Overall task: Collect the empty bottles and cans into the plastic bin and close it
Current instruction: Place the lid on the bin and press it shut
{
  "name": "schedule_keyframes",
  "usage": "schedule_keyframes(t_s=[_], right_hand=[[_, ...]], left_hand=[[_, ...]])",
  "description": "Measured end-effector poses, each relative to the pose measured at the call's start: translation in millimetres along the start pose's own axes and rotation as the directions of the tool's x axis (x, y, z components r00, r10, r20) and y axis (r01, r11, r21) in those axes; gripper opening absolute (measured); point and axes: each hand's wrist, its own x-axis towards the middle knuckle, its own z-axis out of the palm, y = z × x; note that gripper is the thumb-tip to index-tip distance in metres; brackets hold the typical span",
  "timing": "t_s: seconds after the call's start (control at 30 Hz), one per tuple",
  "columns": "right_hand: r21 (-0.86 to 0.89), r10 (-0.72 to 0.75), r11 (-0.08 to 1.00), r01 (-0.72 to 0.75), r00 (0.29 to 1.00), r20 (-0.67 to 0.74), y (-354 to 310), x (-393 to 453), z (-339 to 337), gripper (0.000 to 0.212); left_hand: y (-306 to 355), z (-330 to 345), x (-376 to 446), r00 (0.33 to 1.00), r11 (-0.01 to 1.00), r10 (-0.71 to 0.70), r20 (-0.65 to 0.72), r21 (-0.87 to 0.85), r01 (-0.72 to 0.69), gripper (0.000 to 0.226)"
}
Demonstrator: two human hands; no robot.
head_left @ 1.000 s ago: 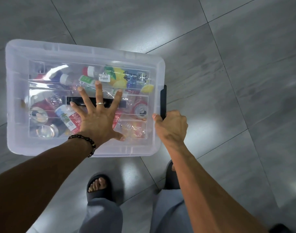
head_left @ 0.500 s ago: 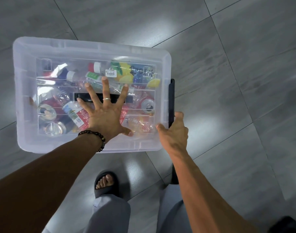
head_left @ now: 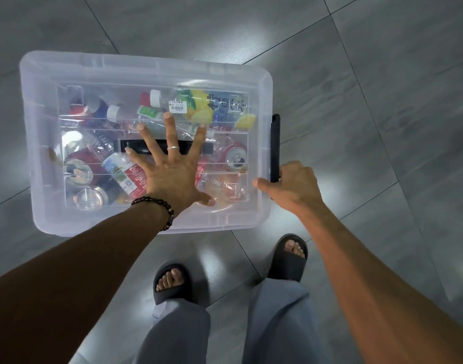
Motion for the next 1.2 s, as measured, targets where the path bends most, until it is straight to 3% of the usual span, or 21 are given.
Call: schedule_keyframes(t_s=[0.17,0.37,0.57,0.73,0.83,0.9,0.97,1.03,1.1,1.2], right_hand=[[-0.074,-0.017,0.997,0.014,0.999,-0.04,-7,-4,-1,0.05],[-0.035,0.058,0.998,-0.06,0.996,-0.071,-13,-12,-1,0.049],[-0.133,-0.031,0.991,0.008,0.985,-0.168,-10,-15,10,0.039],[-0.118,-0.03,0.993,0.027,0.999,-0.022,-6,-2,-4,0.046],[-0.256,-0.043,0.965,0.058,0.997,0.063,-15,0,-27,0.052],[-0.362,-0.147,0.926,0.108,0.986,-0.081,-27,4,-46,0.051],[-0.397,-0.309,0.894,0.207,0.926,-0.215,-47,14,-61,0.045],[-0.391,-0.478,0.842,0.371,0.85,-0.221,-76,24,-69,0.041],[-0.433,-0.637,0.732,0.526,0.755,-0.159,-115,31,-68,0.041],[-0.565,-0.843,0.414,0.714,0.534,0.057,-176,34,-50,0.044]], left_hand=[[4,-2,-1,1.0,1.0,-0.007,0.013,0.02,0.007,0.151],[6,-4,-1,0.999,0.999,-0.023,0.026,0.023,0.022,0.153],[12,-7,0,0.998,0.999,-0.028,0.051,0.037,0.026,0.153],[8,-6,-1,0.998,1.0,-0.026,0.055,0.018,0.025,0.152],[6,-9,-4,0.998,0.999,-0.032,0.047,0.003,0.032,0.151],[4,-7,-5,0.998,0.999,-0.032,0.047,-0.023,0.033,0.152],[3,-6,-6,0.998,0.999,-0.04,0.041,-0.032,0.041,0.153],[1,-8,-9,0.997,0.997,-0.054,0.047,-0.046,0.056,0.153],[0,-5,-9,0.997,0.995,-0.069,0.037,-0.076,0.071,0.154],[-1,-4,-11,0.996,0.989,-0.091,0.014,-0.117,0.092,0.155]])
